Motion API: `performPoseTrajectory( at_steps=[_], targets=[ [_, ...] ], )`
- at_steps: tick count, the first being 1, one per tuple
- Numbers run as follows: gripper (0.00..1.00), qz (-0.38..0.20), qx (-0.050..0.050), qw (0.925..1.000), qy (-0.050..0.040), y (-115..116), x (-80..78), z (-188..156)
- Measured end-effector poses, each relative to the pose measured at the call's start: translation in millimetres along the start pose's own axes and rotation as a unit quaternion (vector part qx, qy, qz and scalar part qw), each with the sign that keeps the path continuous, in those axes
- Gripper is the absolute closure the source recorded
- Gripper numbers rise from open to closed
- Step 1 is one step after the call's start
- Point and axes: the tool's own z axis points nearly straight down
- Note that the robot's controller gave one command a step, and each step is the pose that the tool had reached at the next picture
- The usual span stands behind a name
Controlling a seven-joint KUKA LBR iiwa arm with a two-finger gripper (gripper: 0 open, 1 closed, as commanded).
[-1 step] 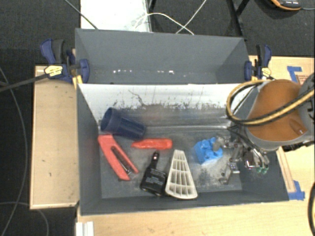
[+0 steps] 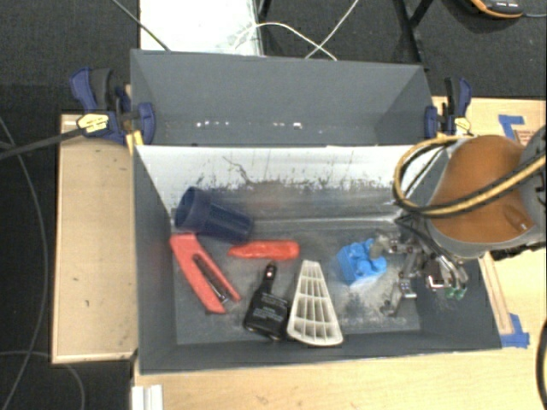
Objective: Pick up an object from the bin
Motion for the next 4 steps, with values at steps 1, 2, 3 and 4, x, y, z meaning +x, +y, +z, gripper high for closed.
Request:
performPoseTrajectory(
  at_steps=[1, 2, 3, 4],
  targets=[
    [0.00, -0.038, 0.000, 0.9993, -0.0007, 11, -76.4, 77],
    [0.00, -0.060, 0.001, 0.9982, -0.0063, 16, -84.9, 16],
    [0.00, 0.006, 0.000, 1.0000, 0.0027, -16, -65.4, 47],
    [0.00, -0.038, 0.001, 0.9993, -0.0049, -17, -81.6, 77]
  ],
)
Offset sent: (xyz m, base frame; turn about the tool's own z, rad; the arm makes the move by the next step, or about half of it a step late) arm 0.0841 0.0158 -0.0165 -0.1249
